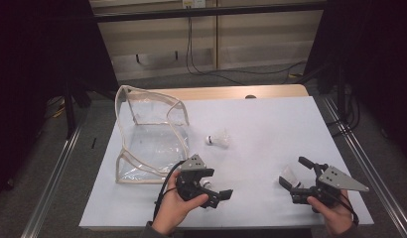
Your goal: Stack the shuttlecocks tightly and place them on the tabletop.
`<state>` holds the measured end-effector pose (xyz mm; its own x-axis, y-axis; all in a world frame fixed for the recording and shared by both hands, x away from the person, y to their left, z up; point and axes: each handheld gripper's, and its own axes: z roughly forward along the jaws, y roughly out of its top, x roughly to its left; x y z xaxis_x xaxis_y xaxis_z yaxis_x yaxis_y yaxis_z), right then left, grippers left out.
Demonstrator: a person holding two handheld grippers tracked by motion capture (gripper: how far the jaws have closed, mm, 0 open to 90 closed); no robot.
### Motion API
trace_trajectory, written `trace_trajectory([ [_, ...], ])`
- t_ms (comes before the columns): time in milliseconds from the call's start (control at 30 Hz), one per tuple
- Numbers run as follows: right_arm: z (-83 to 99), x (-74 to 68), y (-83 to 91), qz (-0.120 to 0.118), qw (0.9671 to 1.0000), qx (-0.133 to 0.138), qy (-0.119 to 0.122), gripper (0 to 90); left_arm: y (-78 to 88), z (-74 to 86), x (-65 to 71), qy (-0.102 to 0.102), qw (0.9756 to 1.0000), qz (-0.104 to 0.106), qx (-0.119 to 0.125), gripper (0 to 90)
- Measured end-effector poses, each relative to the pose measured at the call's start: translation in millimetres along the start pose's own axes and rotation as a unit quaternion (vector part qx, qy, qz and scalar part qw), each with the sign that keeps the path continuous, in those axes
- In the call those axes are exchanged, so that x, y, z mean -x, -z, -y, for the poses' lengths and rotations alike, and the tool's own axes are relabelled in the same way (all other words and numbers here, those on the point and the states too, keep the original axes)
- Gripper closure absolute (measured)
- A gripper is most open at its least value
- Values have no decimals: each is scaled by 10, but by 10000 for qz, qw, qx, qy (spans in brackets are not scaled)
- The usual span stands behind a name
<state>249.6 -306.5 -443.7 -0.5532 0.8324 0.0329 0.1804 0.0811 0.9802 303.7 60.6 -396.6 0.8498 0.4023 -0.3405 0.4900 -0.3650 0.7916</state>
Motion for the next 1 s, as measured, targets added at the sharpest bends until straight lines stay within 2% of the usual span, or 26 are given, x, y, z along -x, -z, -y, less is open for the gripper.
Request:
trace_trajectory([
  [333,0,0,1,2,10000,4,18,41,47,82,5,-36,10000,41,-61,48],
  [533,-1,-1,1,4,10000,2,19,41,96,121,-1,-26,10000,56,-9,46],
  [1000,-3,-6,-2,-1,10000,6,28,41,265,297,-43,-43,9999,-117,53,40],
])
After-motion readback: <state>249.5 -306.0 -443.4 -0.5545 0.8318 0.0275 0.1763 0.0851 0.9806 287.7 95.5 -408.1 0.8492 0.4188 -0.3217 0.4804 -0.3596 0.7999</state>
